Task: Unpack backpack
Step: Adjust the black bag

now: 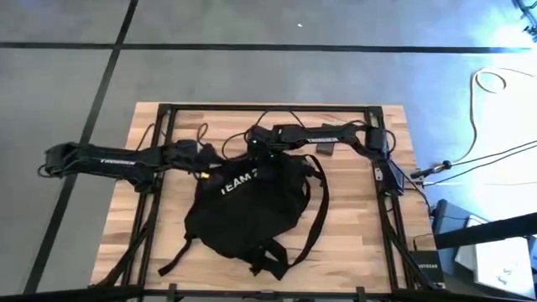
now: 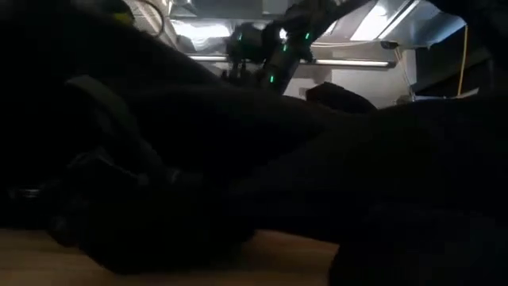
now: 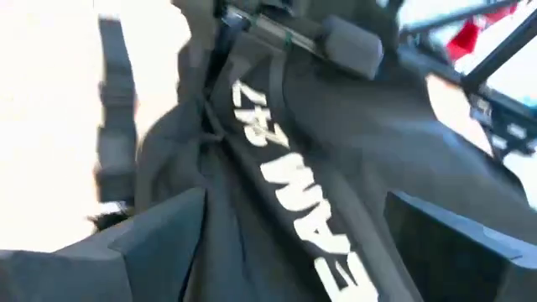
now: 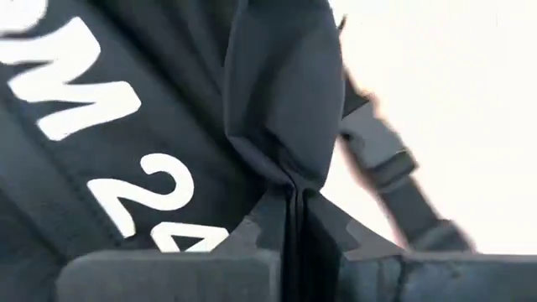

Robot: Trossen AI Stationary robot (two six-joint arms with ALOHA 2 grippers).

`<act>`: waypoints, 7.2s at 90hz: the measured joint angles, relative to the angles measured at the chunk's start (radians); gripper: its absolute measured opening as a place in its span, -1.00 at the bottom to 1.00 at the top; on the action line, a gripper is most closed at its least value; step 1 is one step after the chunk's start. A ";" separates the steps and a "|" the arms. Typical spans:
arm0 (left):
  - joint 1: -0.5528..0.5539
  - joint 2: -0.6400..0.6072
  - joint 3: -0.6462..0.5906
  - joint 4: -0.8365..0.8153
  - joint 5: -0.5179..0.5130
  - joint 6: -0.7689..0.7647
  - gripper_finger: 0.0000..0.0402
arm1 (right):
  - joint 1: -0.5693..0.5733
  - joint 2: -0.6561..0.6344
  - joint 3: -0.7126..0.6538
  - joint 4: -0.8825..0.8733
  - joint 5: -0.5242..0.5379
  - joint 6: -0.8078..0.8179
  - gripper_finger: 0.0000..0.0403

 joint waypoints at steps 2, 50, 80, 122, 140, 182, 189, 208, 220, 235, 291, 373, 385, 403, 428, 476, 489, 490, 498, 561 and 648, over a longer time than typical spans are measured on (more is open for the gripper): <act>0.004 -0.018 0.000 0.000 -0.010 0.007 0.75 | 0.000 -0.017 0.000 -0.001 0.008 -0.002 -0.98; 0.087 -0.459 0.001 0.058 -0.334 0.097 0.75 | -0.096 -0.349 0.002 0.147 0.219 -0.027 -0.99; 0.003 -0.408 -0.004 0.040 0.064 0.082 0.75 | -0.059 -0.363 0.003 0.279 0.460 -0.124 -1.00; -0.345 0.062 -0.039 0.189 -0.317 0.191 0.75 | -0.003 -0.363 0.004 0.248 0.507 -0.138 -1.00; -0.368 0.361 -0.039 0.390 -0.468 0.111 0.75 | 0.004 -0.363 0.004 0.253 0.507 -0.136 -1.00; -0.364 0.867 0.000 0.767 -0.870 -0.096 0.75 | 0.091 -0.365 0.005 0.238 0.508 -0.125 -1.00; -0.356 0.891 -0.001 0.830 -0.955 -0.114 0.75 | 0.128 -0.365 0.006 0.213 0.513 -0.085 -1.00; -0.279 0.904 -0.001 0.820 -1.084 -0.111 0.75 | 0.268 -0.366 -0.011 0.143 0.471 0.048 -1.00; -0.216 0.902 -0.001 0.747 -1.116 -0.063 0.75 | 0.390 -0.366 -0.045 0.143 0.462 0.130 -1.00; -0.192 0.902 -0.019 0.788 -1.117 -0.017 0.75 | 0.501 -0.366 -0.150 0.155 0.463 0.249 -1.00; -0.294 0.736 -0.015 0.504 0.019 0.104 0.75 | 0.567 -0.360 -0.584 0.615 0.386 0.443 -1.00; -0.310 0.313 -0.017 0.901 0.479 -0.172 0.75 | 0.569 -0.215 -0.592 0.568 0.167 0.421 -1.00; -0.299 0.317 -0.016 0.648 0.253 -0.029 0.75 | 0.604 -0.214 -0.593 0.555 0.077 0.423 -1.00; -0.339 0.318 -0.014 0.494 0.171 -0.042 0.75 | 0.648 -0.214 -0.591 0.549 -0.042 0.427 -0.99; -0.492 0.343 -0.015 0.475 0.036 -0.042 0.75 | 0.648 -0.239 -0.491 0.284 -0.026 0.553 -0.58; -0.651 0.553 -0.015 0.635 -0.185 -0.173 0.75 | 0.701 -0.369 -0.282 -0.021 0.518 0.550 0.30; -0.656 0.620 0.004 0.697 -0.157 -0.155 0.75 | 0.689 -0.346 -0.315 0.241 0.662 0.554 0.23; -0.656 0.624 0.007 0.698 -0.154 -0.153 0.75 | 0.687 -0.341 -0.318 0.256 0.658 0.550 0.23; -0.656 0.652 0.029 0.733 -0.104 -0.138 0.75 | 0.680 -0.306 -0.332 0.357 0.639 0.544 0.16; -0.534 0.666 0.119 0.750 -0.103 0.058 0.75 | 0.735 -0.080 -0.332 0.435 0.520 0.651 -0.18; -0.561 0.579 0.119 0.893 -0.003 -0.007 0.75 | 0.607 -0.048 -0.329 0.808 0.833 0.163 -0.17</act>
